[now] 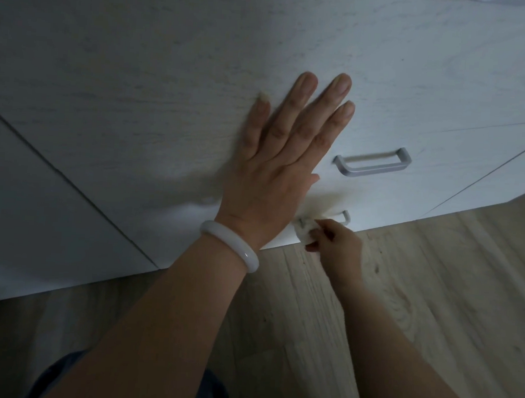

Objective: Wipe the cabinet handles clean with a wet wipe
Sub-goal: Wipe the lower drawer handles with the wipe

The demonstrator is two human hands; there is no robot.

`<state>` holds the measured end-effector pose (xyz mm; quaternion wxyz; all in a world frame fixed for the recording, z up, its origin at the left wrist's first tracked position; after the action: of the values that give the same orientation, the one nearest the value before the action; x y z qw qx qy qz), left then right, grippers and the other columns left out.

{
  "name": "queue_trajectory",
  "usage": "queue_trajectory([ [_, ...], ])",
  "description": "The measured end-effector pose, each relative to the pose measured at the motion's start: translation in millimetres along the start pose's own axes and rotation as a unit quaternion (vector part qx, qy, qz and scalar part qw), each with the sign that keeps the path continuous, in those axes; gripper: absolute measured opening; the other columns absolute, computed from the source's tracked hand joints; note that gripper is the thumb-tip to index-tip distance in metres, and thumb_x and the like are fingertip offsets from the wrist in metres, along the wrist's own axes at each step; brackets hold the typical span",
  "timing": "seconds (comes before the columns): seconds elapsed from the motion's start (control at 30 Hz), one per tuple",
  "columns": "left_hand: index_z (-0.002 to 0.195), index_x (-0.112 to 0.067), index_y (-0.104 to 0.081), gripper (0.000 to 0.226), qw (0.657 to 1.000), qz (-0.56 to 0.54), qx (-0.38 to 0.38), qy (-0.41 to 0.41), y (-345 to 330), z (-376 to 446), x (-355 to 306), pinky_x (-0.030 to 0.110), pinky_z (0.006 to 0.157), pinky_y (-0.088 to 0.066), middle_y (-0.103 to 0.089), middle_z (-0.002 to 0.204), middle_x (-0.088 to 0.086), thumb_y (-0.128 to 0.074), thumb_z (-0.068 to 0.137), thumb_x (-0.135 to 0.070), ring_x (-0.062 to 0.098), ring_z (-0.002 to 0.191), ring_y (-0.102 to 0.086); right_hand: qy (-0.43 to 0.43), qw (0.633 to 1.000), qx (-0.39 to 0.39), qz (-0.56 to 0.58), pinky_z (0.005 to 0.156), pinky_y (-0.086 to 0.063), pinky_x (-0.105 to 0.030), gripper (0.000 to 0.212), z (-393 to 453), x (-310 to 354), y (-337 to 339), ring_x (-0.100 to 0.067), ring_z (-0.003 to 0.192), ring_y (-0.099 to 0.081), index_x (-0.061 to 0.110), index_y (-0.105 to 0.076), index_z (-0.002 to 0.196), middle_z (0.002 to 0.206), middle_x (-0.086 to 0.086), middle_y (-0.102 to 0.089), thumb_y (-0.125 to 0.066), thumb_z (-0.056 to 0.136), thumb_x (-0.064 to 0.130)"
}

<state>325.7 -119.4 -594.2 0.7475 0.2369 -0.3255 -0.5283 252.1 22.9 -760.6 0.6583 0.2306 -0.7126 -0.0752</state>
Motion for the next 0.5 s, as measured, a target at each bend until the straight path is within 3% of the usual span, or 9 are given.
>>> queue_trajectory([
  [0.1,0.157,-0.024,-0.009,0.091,1.000,0.000,0.003,-0.003,0.3,-0.7,0.4,0.046,0.115,0.016,-0.006,0.163,-0.005,-0.063,0.085,-0.041,0.025,0.147,0.002,-0.045,0.994,0.007,0.096,0.072,-0.060,-0.038,0.027,2.1,-8.1,6.9,-0.023,0.067,-0.072,0.024,-0.072,0.091,0.081,-0.002,-0.074,-0.062,0.087,-0.001],
  [0.2,0.157,-0.025,-0.010,0.091,1.000,0.002,0.001,-0.002,1.7,-1.3,0.4,0.046,0.116,0.014,-0.008,0.164,-0.006,-0.063,0.084,-0.041,0.024,0.148,0.001,-0.065,0.987,0.006,0.148,0.069,-0.060,-0.032,0.024,1.6,-14.0,2.2,-0.027,0.073,-0.073,0.013,-0.070,0.104,0.091,-0.012,-0.073,-0.059,0.090,-0.003],
  [0.4,0.157,-0.025,-0.008,0.093,1.000,0.001,0.000,-0.002,-0.1,-1.5,0.3,0.045,0.116,0.016,-0.006,0.164,-0.006,-0.064,0.084,-0.041,0.024,0.148,0.002,-0.030,0.994,0.013,0.104,0.062,-0.057,-0.023,0.031,-2.9,-11.8,-8.7,-0.027,0.077,-0.072,0.016,-0.068,0.105,0.096,-0.014,-0.071,-0.048,0.093,-0.005],
  [0.5,0.157,-0.025,-0.009,0.092,1.000,-0.004,0.001,-0.002,-0.6,-1.0,0.4,0.046,0.116,0.017,-0.007,0.164,-0.005,-0.063,0.084,-0.040,0.025,0.148,0.003,-0.045,0.990,-0.078,0.110,0.061,-0.058,-0.022,0.040,12.3,-21.4,17.5,-0.029,0.075,-0.072,0.013,-0.069,0.107,0.096,-0.020,-0.070,-0.043,0.088,-0.011],
])
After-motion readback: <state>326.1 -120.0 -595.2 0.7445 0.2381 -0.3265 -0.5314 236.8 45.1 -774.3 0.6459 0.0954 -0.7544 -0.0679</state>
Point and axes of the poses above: each hand's wrist, its own z-axis towards the middle knuckle, its own y-axis out of the back of the hand, x = y × z, the point moved 3 cm from there along z, towards the middle knuckle
